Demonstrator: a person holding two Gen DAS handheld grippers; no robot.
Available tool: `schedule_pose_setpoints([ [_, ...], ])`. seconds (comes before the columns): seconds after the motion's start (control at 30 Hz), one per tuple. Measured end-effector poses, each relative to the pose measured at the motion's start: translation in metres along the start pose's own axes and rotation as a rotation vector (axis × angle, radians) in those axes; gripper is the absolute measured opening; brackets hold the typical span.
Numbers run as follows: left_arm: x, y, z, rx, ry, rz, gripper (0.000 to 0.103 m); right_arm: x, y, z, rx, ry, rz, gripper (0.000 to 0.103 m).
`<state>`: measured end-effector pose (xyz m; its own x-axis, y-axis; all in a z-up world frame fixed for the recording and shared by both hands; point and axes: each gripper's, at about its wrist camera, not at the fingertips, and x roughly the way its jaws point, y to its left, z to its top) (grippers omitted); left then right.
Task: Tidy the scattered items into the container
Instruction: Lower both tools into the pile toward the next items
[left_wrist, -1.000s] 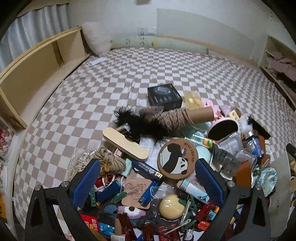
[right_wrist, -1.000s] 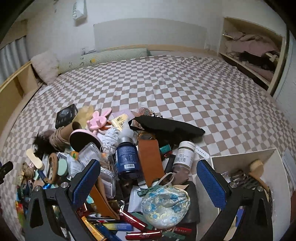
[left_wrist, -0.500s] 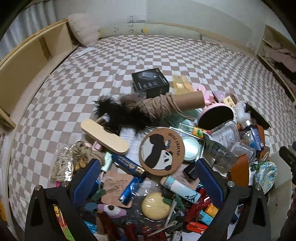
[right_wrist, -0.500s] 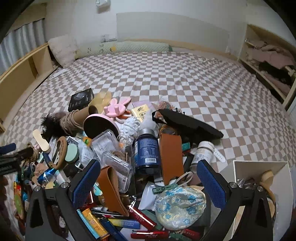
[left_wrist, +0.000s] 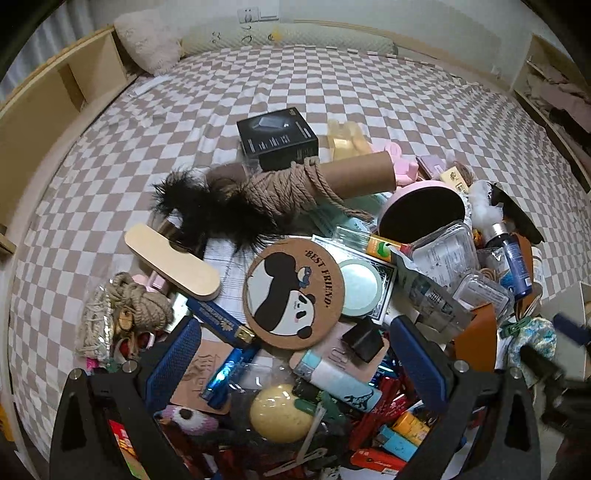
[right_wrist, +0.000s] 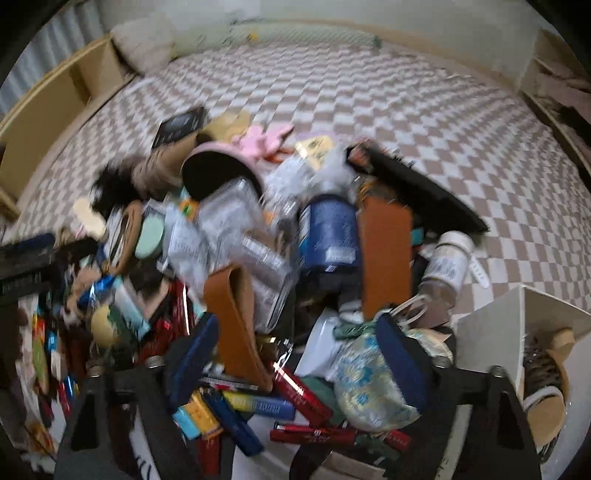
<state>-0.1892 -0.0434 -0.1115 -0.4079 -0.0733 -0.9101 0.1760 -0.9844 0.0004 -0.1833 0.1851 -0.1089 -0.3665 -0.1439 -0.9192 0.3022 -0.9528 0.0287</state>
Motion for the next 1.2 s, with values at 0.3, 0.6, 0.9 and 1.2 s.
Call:
schedule_pose_setpoints([
  [0.3, 0.017, -0.009, 0.004, -0.04, 0.051, -0.029, 0.102, 0.023, 0.02, -0.009, -0.093, 0.076, 0.079, 0.064],
  [0.6, 0.035, -0.01, 0.008, -0.047, 0.088, -0.03, 0.102, 0.04, 0.025, -0.005, -0.105, 0.078, 0.127, 0.049],
  [0.9, 0.043, -0.012, 0.011, -0.045, 0.098, 0.001, 0.101, 0.048, 0.031, -0.005, -0.13, 0.083, 0.151, 0.024],
  [1.2, 0.043, -0.012, 0.007, 0.058, 0.11, 0.088, 0.08, 0.042, 0.036, -0.004, -0.145, 0.085, 0.183, 0.014],
])
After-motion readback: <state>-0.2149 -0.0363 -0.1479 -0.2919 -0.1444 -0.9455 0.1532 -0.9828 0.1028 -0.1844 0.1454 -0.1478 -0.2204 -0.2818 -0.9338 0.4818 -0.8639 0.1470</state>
